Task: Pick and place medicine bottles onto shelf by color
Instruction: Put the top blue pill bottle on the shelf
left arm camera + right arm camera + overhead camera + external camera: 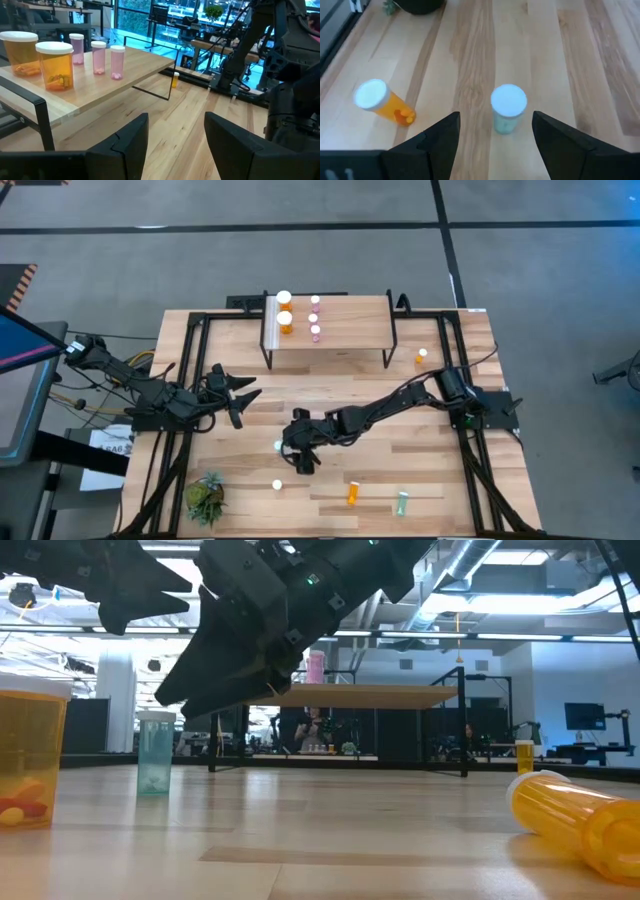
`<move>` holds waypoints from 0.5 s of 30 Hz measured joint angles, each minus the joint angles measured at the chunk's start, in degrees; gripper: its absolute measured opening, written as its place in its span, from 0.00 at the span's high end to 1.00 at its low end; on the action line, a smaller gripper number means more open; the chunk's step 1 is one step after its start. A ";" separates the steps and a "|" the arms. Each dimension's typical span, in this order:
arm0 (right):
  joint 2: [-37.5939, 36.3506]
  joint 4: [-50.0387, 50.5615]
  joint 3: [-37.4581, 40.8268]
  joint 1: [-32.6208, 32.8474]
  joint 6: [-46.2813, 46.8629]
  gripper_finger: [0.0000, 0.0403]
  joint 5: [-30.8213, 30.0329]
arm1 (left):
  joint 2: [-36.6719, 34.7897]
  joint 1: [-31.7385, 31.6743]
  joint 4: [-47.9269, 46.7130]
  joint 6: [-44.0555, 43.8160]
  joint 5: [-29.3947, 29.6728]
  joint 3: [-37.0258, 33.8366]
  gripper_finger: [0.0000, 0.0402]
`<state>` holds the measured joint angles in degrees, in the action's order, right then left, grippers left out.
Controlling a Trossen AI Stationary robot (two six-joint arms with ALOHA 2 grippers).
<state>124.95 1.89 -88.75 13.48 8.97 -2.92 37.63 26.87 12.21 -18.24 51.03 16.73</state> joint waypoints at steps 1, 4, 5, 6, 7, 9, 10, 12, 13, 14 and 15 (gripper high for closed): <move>0.00 -0.25 0.00 0.03 0.02 0.33 0.00 | 0.00 0.00 0.00 0.00 -0.02 0.00 0.55; 0.00 -0.46 0.00 -0.07 0.04 0.33 0.00 | 0.00 0.00 0.00 0.00 -0.03 0.00 0.55; 0.00 -0.57 0.00 -0.08 0.03 0.33 0.00 | 0.00 0.00 0.00 0.00 -0.04 0.00 0.55; 0.00 -0.79 0.00 -0.11 0.06 0.33 0.00 | -0.02 0.00 0.00 0.00 -0.04 0.00 0.55; 0.00 -1.20 0.00 -0.12 0.13 0.33 -0.02 | 0.00 0.00 0.00 0.00 -0.04 0.00 0.55; 0.00 -2.42 0.00 -0.14 0.22 0.33 -0.05 | -0.02 0.00 0.02 0.00 -0.04 0.00 0.55; 0.00 -3.29 0.00 -0.14 0.22 0.33 -0.09 | 0.00 0.00 0.02 0.00 -0.04 0.00 0.55; 0.02 -4.77 0.00 -0.14 0.22 0.33 -0.15 | 0.00 0.00 0.02 0.00 -0.04 0.00 0.55; 0.02 -4.99 0.00 -0.12 0.20 0.33 -0.15 | 0.00 0.00 0.02 0.00 -0.05 0.00 0.55; 0.02 -4.95 0.00 -0.12 0.20 0.33 -0.28 | 0.00 0.00 0.02 -0.02 -0.07 0.00 0.55; 0.02 -4.84 0.00 -0.12 0.18 0.33 -0.63 | -0.01 0.00 0.02 -0.03 -0.07 0.00 0.55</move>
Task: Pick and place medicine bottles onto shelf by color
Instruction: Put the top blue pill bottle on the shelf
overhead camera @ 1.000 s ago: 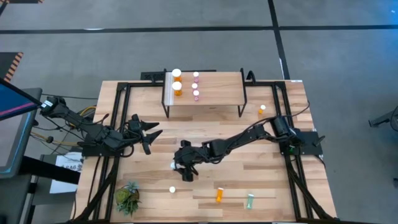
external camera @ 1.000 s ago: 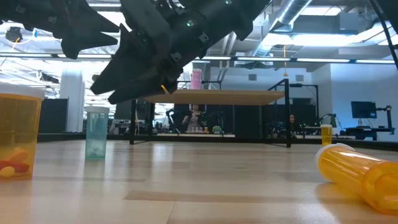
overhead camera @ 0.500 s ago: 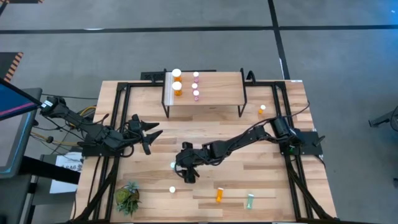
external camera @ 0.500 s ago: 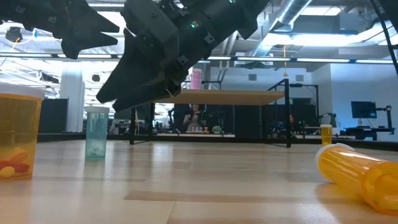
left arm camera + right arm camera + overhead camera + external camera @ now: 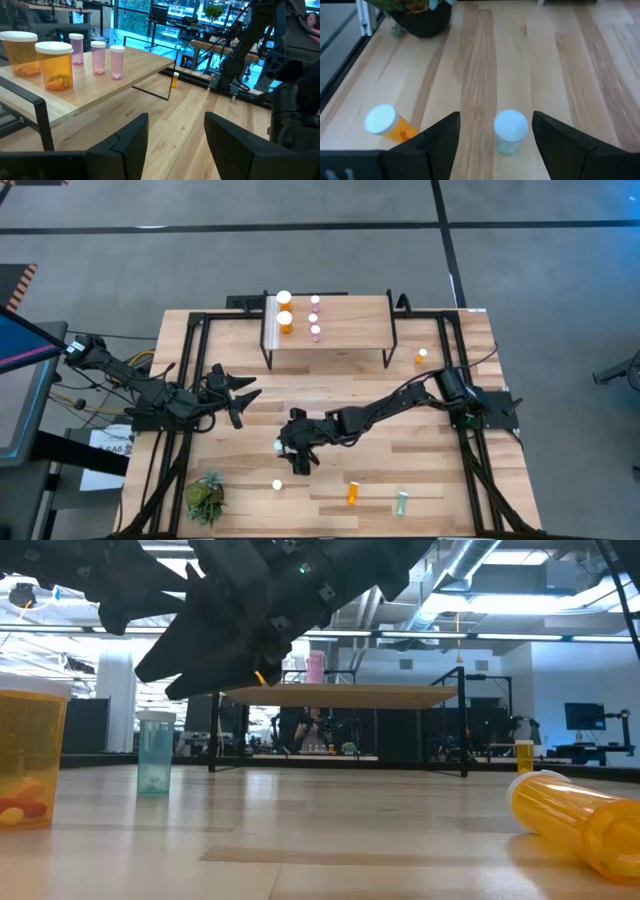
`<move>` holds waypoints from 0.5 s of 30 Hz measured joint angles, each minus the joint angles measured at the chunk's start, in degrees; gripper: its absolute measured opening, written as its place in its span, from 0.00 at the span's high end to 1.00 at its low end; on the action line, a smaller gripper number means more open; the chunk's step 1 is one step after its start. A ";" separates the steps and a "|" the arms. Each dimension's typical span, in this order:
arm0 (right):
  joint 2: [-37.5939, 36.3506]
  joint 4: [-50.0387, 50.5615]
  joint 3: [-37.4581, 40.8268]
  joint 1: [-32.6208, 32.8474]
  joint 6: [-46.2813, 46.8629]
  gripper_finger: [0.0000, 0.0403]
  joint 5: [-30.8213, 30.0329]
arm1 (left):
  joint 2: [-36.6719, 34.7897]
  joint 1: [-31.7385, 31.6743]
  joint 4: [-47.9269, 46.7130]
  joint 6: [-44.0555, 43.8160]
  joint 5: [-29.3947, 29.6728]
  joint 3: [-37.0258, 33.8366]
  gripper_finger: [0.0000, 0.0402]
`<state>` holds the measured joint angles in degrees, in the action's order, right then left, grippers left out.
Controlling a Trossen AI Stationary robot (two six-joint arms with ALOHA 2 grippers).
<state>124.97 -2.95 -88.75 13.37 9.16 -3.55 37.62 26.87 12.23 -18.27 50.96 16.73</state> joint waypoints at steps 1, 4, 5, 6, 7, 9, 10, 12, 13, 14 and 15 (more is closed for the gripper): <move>0.00 0.05 0.00 0.00 -0.02 0.33 -0.59 | 0.01 0.00 0.00 -0.07 0.00 0.00 0.55; 0.00 -0.16 0.00 0.00 -0.14 0.33 -1.14 | 0.01 0.00 0.00 -0.25 -0.02 0.00 0.55; 0.02 -0.10 0.00 0.00 -0.16 0.33 -1.16 | 0.00 0.00 0.02 -0.25 -0.04 0.00 0.55; 0.48 -0.39 0.00 0.00 -0.18 0.33 -1.16 | 0.01 0.00 0.02 -0.25 -0.04 0.00 0.55; 1.35 -1.62 -0.13 -0.02 -0.16 0.33 -1.18 | 0.00 0.00 0.01 -0.26 -0.06 0.00 0.55; 2.05 -0.75 0.18 -0.03 -0.16 0.33 -1.16 | 0.01 0.00 0.01 -0.26 -0.09 0.00 0.55; 2.32 -0.73 0.22 -0.01 -0.16 0.33 -1.14 | 0.03 0.00 0.00 -0.26 -0.09 0.00 0.55; 3.52 -3.44 -0.23 0.00 0.07 0.33 -1.14 | 0.58 -0.02 -0.16 -0.50 -0.09 0.00 0.55; 3.61 -3.18 -0.13 0.00 0.08 0.33 -1.14 | 0.88 -0.01 -0.34 -0.50 -0.12 -0.02 0.55; 3.63 -2.44 0.13 0.00 0.08 0.33 -1.14 | 1.25 0.00 -0.27 -0.51 -0.11 -0.02 0.55; 3.82 -2.87 0.17 0.00 0.06 0.33 -1.11 | 1.76 0.00 -0.15 -0.54 -0.10 -0.02 0.55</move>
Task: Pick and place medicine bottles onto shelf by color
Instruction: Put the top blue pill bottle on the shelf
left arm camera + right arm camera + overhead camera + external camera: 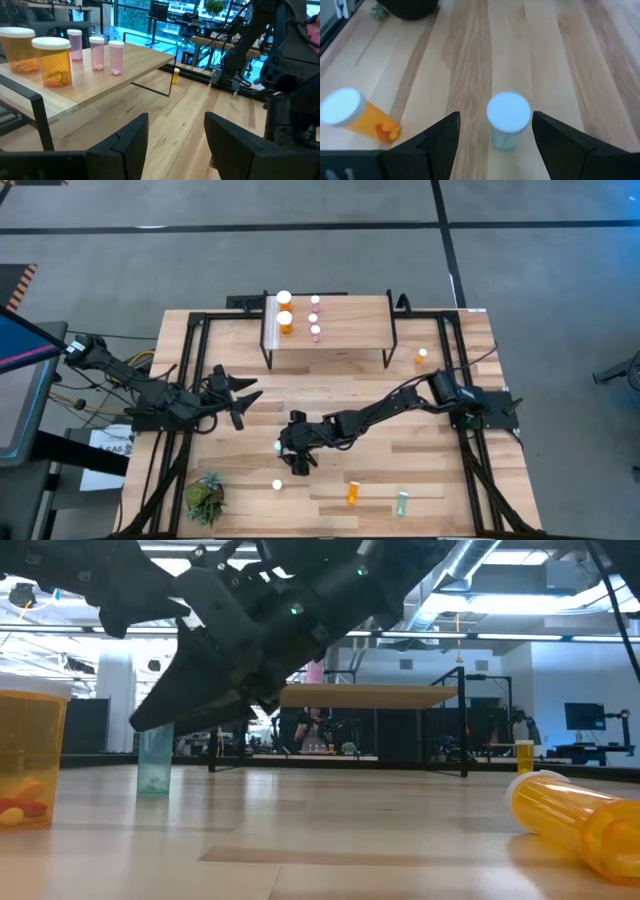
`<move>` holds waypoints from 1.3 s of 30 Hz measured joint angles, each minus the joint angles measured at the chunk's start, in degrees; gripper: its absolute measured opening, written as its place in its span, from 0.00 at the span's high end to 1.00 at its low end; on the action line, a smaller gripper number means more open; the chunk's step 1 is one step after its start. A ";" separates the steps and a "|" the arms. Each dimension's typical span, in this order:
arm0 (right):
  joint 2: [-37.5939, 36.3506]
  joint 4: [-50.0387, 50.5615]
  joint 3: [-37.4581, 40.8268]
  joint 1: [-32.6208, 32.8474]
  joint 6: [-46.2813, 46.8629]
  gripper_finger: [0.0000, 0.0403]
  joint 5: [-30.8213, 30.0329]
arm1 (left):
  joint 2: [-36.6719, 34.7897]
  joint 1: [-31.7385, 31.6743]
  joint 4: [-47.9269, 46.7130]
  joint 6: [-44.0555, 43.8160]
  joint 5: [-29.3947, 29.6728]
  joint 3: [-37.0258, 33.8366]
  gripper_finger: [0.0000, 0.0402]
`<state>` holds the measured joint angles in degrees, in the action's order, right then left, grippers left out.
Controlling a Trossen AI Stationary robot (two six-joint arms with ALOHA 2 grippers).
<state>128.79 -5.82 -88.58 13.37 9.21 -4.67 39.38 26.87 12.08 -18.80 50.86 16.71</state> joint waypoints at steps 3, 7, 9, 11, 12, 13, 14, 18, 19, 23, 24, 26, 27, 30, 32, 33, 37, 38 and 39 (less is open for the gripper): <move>-0.14 -0.13 -0.16 -0.02 -0.01 0.33 0.00 | 1.59 -0.01 0.12 -0.05 0.00 0.00 0.55; -0.15 0.21 -0.17 -0.07 -0.02 0.33 0.00 | 3.35 -0.02 1.70 0.14 0.07 0.00 0.55; -0.17 0.28 -0.17 -0.07 -0.02 0.33 0.02 | 3.91 -0.02 1.85 0.33 0.07 0.00 0.55; -0.17 0.80 -0.17 -0.08 -0.02 0.33 0.02 | 4.05 -0.02 1.92 0.37 0.10 0.00 0.55; -0.15 0.85 -0.17 -0.11 -0.02 0.33 0.02 | 4.15 -0.02 2.04 0.37 0.13 0.00 0.55; -0.16 0.71 -0.17 -0.11 -0.04 0.33 0.02 | 4.17 -0.02 1.96 0.37 0.21 0.00 0.55; -0.15 0.41 -0.17 -0.11 -0.04 0.33 0.02 | 4.15 -0.02 2.02 0.37 0.25 0.00 0.55; -0.15 0.35 -0.17 -0.11 -0.07 0.36 0.07 | 4.15 -0.02 2.14 0.37 0.36 0.00 0.55; -0.15 0.29 -0.17 -0.11 -0.07 0.37 0.07 | 4.15 -0.02 2.18 0.37 0.35 0.00 0.55; -0.15 0.20 -0.17 -0.11 -0.24 0.44 0.07 | 4.15 -0.02 2.18 0.37 0.36 0.00 0.55; -0.16 0.07 -0.17 -0.11 -0.24 0.46 0.09 | 4.15 -0.02 2.18 0.37 0.35 0.00 0.55; -0.15 -0.18 -0.17 -0.11 -0.24 0.51 0.09 | 4.15 -0.02 2.18 0.37 0.36 0.00 0.55; -0.16 -0.27 -0.17 -0.11 -0.24 0.53 0.10 | 4.15 -0.02 2.18 0.37 0.36 0.00 0.55; -0.15 -0.25 -0.17 -0.26 -0.22 0.59 0.13 | 4.15 -0.02 2.18 0.37 0.34 0.00 0.55; -0.15 -0.25 -0.17 -0.35 -0.22 0.63 0.19 | 4.15 -0.02 2.18 0.37 0.35 0.00 0.55; -0.16 -0.27 -0.17 -0.35 -0.22 0.64 0.20 | 4.15 -0.02 2.18 0.37 0.34 0.00 0.55; -0.17 -0.27 -0.17 -0.35 -0.20 0.67 0.20 | 4.15 -0.02 2.18 0.37 0.34 0.00 0.55; -0.17 -0.27 -0.17 -0.35 -0.20 0.67 0.20 | 4.15 -0.02 2.18 0.37 0.34 0.00 0.55; -0.17 -0.27 -0.17 -0.35 -0.20 0.67 0.20 | 4.15 -0.02 2.18 0.37 0.34 0.00 0.55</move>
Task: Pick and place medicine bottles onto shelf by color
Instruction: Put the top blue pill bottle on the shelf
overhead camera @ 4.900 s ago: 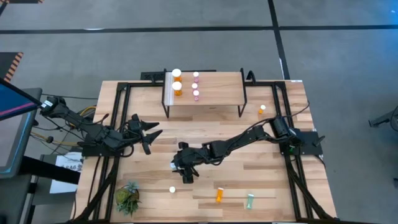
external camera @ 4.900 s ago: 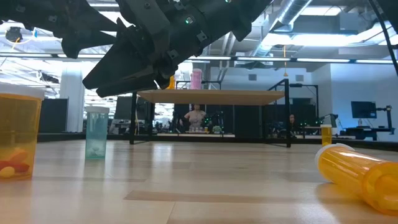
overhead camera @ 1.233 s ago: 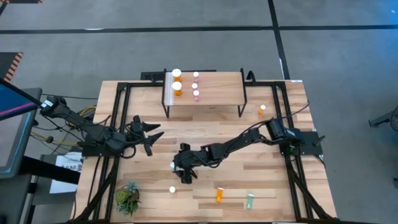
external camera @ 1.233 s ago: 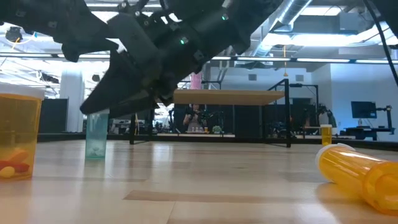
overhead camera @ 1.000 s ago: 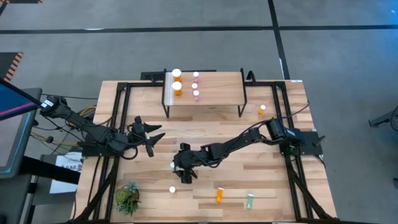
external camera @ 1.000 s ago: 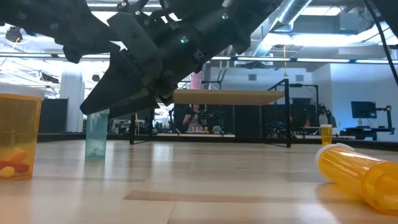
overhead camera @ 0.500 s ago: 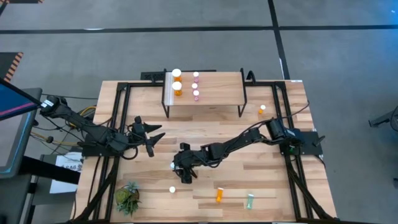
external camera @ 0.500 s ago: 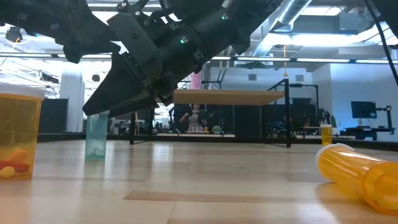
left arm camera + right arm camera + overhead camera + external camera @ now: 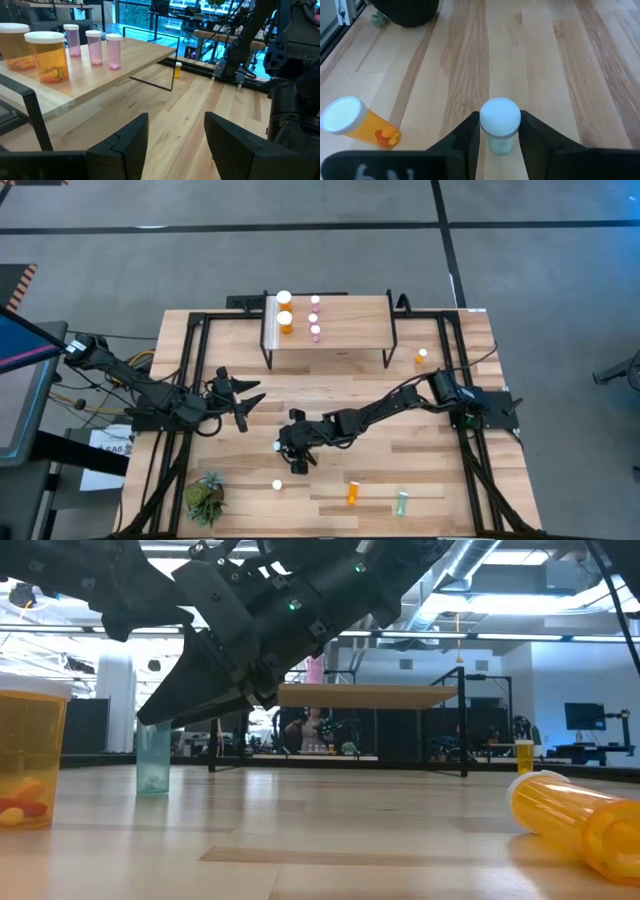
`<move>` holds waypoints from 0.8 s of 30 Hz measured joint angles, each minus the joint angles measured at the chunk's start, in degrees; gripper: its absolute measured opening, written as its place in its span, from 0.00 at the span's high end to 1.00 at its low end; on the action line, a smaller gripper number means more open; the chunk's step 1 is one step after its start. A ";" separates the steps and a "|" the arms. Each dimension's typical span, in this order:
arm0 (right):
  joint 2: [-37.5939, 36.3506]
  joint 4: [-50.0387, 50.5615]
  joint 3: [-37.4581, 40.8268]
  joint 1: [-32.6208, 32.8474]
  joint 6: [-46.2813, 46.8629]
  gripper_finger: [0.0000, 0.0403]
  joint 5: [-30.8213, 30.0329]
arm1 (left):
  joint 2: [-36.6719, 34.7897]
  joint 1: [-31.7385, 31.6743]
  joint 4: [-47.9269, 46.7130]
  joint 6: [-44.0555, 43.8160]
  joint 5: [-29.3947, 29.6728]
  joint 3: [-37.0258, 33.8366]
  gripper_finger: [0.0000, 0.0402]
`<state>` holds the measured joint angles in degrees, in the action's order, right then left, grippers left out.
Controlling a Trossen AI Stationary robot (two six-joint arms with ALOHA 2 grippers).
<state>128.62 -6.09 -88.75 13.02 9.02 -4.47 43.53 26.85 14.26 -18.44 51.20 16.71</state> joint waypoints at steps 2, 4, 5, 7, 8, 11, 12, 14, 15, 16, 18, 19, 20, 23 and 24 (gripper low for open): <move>0.00 0.02 0.00 0.00 0.00 0.66 0.00 | 0.00 0.00 0.00 0.00 0.00 0.00 0.55; 0.00 0.02 0.00 0.00 0.00 0.66 0.00 | 0.00 0.00 0.00 0.00 0.00 0.00 0.55; -0.20 0.17 0.00 0.00 0.02 0.65 0.00 | 0.00 0.00 0.00 0.00 0.00 0.00 0.55; -1.18 1.60 0.09 -0.06 0.02 0.65 0.00 | 0.00 0.00 0.00 0.00 0.00 0.00 0.55; -1.62 1.46 0.01 -0.17 0.04 0.65 0.00 | 0.00 0.00 -0.01 0.00 0.00 0.00 0.55; -4.32 5.08 0.07 -0.73 0.04 0.66 0.04 | -0.02 0.00 -0.07 0.00 0.00 0.00 0.55; -5.19 5.66 0.01 -1.03 0.01 0.66 0.03 | 0.00 0.00 -0.09 0.00 0.00 0.00 0.55; -7.54 9.15 0.01 -1.74 -0.32 0.66 0.02 | -0.02 0.00 -0.05 0.00 0.00 0.00 0.55; -8.66 10.26 0.02 -2.15 -0.60 0.66 0.01 | -0.02 0.00 -0.02 -0.04 0.00 0.00 0.55; -9.67 10.77 0.01 -2.59 -0.98 0.66 0.01 | -0.01 0.00 -0.02 -0.07 0.00 0.00 0.55; -12.25 14.01 0.02 -3.53 -1.76 0.66 0.00 | -0.02 0.00 0.02 -0.07 -0.03 0.00 0.55; -13.44 15.08 0.04 -4.01 -1.94 0.66 0.00 | -0.02 0.00 0.03 -0.22 -0.04 0.00 0.55; -14.47 15.46 0.01 -4.57 -2.26 0.66 0.00 | 0.00 0.00 0.02 -0.31 -0.07 0.00 0.55; -18.47 19.54 0.04 -6.14 -3.43 0.66 0.00 | -0.02 0.00 0.02 -0.31 -0.41 0.02 0.55; -19.65 19.72 0.00 -6.73 -3.86 0.66 0.00 | 0.00 0.00 0.02 -0.31 -0.44 0.02 0.55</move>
<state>108.96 13.63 -88.75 6.28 5.15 -4.47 43.53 26.85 14.28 -18.74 50.76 16.73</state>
